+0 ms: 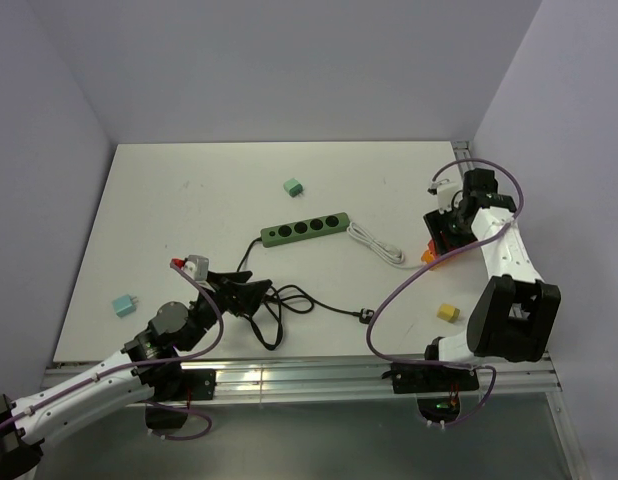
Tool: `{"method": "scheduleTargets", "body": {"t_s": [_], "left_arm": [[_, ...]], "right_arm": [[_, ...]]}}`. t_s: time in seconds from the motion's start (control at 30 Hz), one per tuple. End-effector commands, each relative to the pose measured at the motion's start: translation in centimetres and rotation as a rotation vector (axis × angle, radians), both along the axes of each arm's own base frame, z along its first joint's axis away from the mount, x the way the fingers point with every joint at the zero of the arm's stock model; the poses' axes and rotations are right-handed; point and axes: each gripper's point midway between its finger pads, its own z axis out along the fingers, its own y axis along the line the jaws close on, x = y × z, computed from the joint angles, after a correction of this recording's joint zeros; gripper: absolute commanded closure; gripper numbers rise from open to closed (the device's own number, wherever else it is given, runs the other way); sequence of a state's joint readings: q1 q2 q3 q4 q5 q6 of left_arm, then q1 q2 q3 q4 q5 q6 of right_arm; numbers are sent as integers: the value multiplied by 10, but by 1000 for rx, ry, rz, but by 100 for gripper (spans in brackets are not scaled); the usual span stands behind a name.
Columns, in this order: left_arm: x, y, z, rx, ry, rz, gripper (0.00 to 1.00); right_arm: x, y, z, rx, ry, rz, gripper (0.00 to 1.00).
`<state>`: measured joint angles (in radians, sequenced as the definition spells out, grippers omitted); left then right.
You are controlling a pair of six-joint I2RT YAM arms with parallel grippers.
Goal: Insert the plug
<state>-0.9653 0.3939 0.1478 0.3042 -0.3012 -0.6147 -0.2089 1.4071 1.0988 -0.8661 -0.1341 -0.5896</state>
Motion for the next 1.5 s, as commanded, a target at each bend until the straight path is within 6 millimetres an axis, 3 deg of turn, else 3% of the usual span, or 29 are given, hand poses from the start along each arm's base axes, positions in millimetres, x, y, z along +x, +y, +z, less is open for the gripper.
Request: {"method": "scheduleTargets", "body": {"t_s": [0.0, 0.37, 0.8, 1.03, 1.27, 1.47], "left_arm": [[-2, -1, 3, -12, -8, -11, 22], [-2, -1, 1, -8, -3, -6, 21], [-1, -1, -2, 0, 2, -8, 21], [-1, -1, -4, 2, 6, -3, 21], [0, -1, -3, 0, 6, -3, 21], [0, -1, -5, 0, 9, -2, 21]], "right_arm": [[16, -3, 15, 3, -34, 11, 100], [8, -5, -17, 9, 60, 26, 100], [23, -10, -14, -7, 43, 27, 100], [21, -10, -25, -1, 86, 31, 100], [28, 3, -25, 88, 111, 17, 100], [21, 1, -33, 88, 161, -40, 100]]}}
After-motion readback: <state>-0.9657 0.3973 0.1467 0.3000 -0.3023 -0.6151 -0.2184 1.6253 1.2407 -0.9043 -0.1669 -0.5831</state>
